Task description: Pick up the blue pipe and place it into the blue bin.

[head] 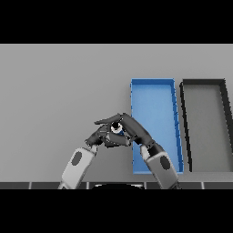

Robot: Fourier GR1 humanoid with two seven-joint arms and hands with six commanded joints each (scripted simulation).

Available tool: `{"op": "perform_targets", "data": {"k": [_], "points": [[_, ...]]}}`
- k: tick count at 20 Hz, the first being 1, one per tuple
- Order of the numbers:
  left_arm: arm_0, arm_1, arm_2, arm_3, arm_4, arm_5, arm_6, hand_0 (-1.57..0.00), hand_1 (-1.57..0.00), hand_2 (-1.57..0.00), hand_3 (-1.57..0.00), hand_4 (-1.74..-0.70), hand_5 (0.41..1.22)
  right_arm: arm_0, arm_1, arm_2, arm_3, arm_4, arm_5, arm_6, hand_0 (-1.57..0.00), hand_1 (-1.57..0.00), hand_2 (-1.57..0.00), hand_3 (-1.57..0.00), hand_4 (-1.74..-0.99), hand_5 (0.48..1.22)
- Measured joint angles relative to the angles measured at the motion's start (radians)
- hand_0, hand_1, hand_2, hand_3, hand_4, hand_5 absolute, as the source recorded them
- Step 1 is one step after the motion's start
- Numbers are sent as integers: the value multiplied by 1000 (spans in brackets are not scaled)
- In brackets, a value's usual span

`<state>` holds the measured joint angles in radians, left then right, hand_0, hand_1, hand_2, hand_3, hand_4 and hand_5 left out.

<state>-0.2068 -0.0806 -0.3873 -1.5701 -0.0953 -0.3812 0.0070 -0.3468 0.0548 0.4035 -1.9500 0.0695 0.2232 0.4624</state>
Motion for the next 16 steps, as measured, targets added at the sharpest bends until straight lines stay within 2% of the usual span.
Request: {"op": "perform_targets", "data": {"k": [3, 4, 5, 6, 7, 8, 10, 13, 16], "points": [[8, 8, 4, -22, -23, 6, -6, -1571, -1571, -1571, -1454, -1724, 1221, 21, 5, 19, -13, 15, -38, -40, -1551, -1551, -1552, -1535, -1731, 1190], [11, 7, -2, -15, -54, 33, -31, -1462, -1342, -1293, -1166, -1599, 1221, 9, 1, 11, -3, 17, -42, -27, -1555, -1555, -1556, -1542, -1733, 1196], [7, 17, 8, -24, -75, 36, -51, -1169, -1073, -1034, -933, -1475, 1221, 7, -1, 19, -13, 26, -54, -35, -1558, -1558, -1559, -1548, -1734, 1201], [7, 21, 6, -22, -78, 12, -41, -935, -858, -827, -746, -1372, 1221, 8, -3, 25, -13, 31, -61, -29, -1561, -1561, -1561, -1553, -1736, 1205], [3, 32, 12, -23, -67, -29, -40, -748, -687, -662, -596, -1282, 1221, 13, 0, 36, -18, 30, -67, -24, -1563, -1563, -1563, -1556, -1737, 1208], [7, 36, 7, -27, -80, -54, -43, -598, -549, -529, -477, -1206, 1221, 16, -1, 40, -29, 29, -75, 5, -1565, -1565, -1565, -1559, -1738, 1211], [-4, 31, 11, -23, -116, -75, -24, -383, -351, -338, -305, -1085, 1029, 1, -1, 37, -27, 31, -88, 42, -1567, -1567, -1567, -1563, -1739, 1214], [13, 24, 22, -24, -116, -59, 19, -195, -179, -173, -156, -996, 770, -8, -5, 42, -16, 43, -101, 48, -1569, -1569, -1569, -1567, -1740, 1218], [16, 17, 33, -23, -95, -65, 65, -100, -91, -88, -79, -969, 603, 1, -10, 60, -7, 56, -111, 3, -1570, -1570, -1570, -1569, -1740, 1219]]}}
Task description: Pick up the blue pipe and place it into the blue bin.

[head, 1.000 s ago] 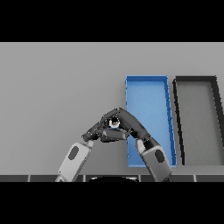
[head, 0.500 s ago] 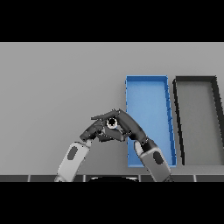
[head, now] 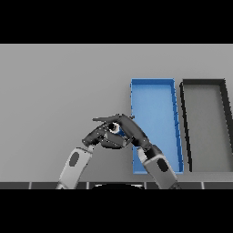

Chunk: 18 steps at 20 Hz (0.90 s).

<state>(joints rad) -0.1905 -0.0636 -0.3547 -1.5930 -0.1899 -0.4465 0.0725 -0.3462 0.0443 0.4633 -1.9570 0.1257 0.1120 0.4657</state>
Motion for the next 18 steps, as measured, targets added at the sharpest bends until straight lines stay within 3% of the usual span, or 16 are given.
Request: {"op": "perform_targets", "data": {"k": [5, 9, 11, 15, 18], "points": [[11, 4, -1, 3, -21, 18, -5, -32, -29, -28, -25, -928, 484, -15, 7, -49, -11, -88, -16, -18, -1571, -1571, -1571, -1570, -1741, 1220], [1, 1, 0, 18, -28, 20, 13, -12, -11, -11, -10, -909, 464, -93, 41, -108, -62, -197, -72, 72, -1571, -1571, -1571, -1571, -1741, 1221], [-2, 6, 2, 15, -25, 14, 18, -8, -7, -7, -6, -907, 450, -171, 20, -177, -89, -278, -90, 124, -1571, -1571, -1571, -1571, -1741, 1221], [-3, -4, 2, 15, -15, 8, 36, -3, -2, -2, -2, -905, 435, -345, -115, -299, -69, -452, -130, 126, -1571, -1571, -1571, -1571, -1741, 1221], [5, -1, 3, 7, -16, 11, 43, -1, -1, -1, 0, -898, 430, -460, -238, -403, -34, -432, -231, 142, -1571, -1571, -1571, -1571, -1741, 1221]]}}
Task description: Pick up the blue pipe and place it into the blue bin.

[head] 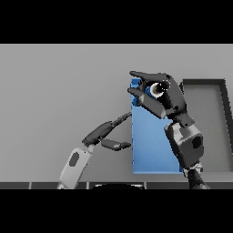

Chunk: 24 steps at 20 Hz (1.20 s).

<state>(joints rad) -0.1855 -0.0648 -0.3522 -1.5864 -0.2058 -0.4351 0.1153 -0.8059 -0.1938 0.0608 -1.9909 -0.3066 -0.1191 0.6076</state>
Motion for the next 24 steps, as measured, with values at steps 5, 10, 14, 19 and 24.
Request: {"op": "perform_targets", "data": {"k": [5, 10, 14, 19, 24], "points": [[-13, 13, 10, 6, -2, -1, -2, 0, 0, 0, 1, -886, 412, 34, -225, -94, 71, -79, -114, 1, -1571, -1571, -1571, -1571, -1741, 1221], [-2, 31, 7, 4, -12, 0, -37, 1, 1, 1, 1, -869, 418, 254, -310, -150, 47, -110, -142, 2, -1571, -1571, -1571, -1571, -1741, 1221], [-4, 30, 1, -6, -13, 0, -25, 1, 1, 1, 1, -870, 421, 467, -295, -143, -10, -118, -177, 1, -1571, -1571, -1571, -1571, -1741, 1221], [31, 29, -7, -19, -5, 1, -32, 1, 1, 1, 1, -880, 427, 729, -256, -95, -96, -105, -242, 1, -1571, -1571, -1571, -1571, -1741, 1221], [43, 27, -19, -40, 3, -7, -2, 1, 1, 1, 1, -888, 422, 871, -348, 74, -94, -93, -464, 1, -1571, -1571, -1571, -1521, -1741, 1221]]}}
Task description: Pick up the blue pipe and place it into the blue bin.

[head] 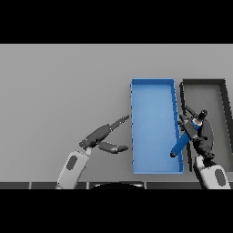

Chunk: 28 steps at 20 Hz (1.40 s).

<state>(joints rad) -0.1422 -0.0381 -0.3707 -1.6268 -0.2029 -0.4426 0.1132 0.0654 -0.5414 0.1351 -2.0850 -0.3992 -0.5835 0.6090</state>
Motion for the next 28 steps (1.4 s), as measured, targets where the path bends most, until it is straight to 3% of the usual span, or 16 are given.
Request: {"op": "perform_targets", "data": {"k": [1, 5, 6, 8, 10, 11, 14, 15, 18, 22, 27, 28], "points": [[-22, -1, 9, 7, -1, 3, 18, 1, 1, 1, 1, -887, 420, 9, -16, 35, 8, -8, -42, 0, -1571, -1571, -1571, -1255, -1741, 1221], [-14, 1, -2, -5, -8, 2, 11, 1, 1, 1, 1, -883, 421, 11, -161, 199, 63, -81, -211, -1, -1571, -1548, -1571, -847, -1741, 1221], [-26, 0, 5, 17, -11, 4, 18, 1, 1, 1, 1, -882, 421, -8, -195, 234, 78, -99, -261, -11, -1465, -1336, -1339, -788, -1678, 1221], [-13, 1, -1, -1, -3, -1, -5, 1, 1, 1, 1, -878, 422, -52, -222, 282, 122, -126, -299, -24, -937, -855, -856, -504, -1503, 1221], [-17, 0, -2, 5, -16, 7, 14, 1, 1, 1, 1, -878, 427, -81, -266, 329, 152, -156, -310, -23, -599, -547, -548, -322, -1337, 1221], [-20, -4, -1, 8, -11, 4, 19, 1, 1, 1, 1, -878, 428, -108, -290, 375, 161, -165, -294, -33, -479, -437, -438, -258, -1275, 1186], [-3, -6, -7, -6, -2, 0, 9, 1, 1, 1, 1, -884, 429, -181, -380, 478, 185, -193, -234, -32, -245, -223, -224, -131, -1142, 1030], [0, 0, -1, -5, -4, 4, 9, 1, 1, 1, 1, -886, 428, -203, -415, 534, 204, -232, -226, 1, -196, -179, -179, -105, -1110, 979], [1, 3, -4, -14, -4, 2, 9, 1, 1, 1, 1, -885, 426, -253, -484, 629, 219, -343, -228, 1, -100, -91, -91, -53, -1071, 868], [7, 3, -8, -16, -13, 8, 10, 1, 1, 1, 1, -886, 428, -356, -511, 750, 242, -360, -233, -10, -40, -37, -37, -21, -1046, 759], [1, 0, -7, 9, -31, 21, -3, 1, 1, 1, 1, -887, 431, -401, -522, 794, 263, -376, -242, -8, -13, -11, -11, -6, -1022, 672], [0, -8, -11, 9, -34, 25, -5, 1, 1, 1, 1, -886, 431, -403, -512, 799, 277, -374, -238, -29, -10, -9, -9, -5, -1020, 666]]}}
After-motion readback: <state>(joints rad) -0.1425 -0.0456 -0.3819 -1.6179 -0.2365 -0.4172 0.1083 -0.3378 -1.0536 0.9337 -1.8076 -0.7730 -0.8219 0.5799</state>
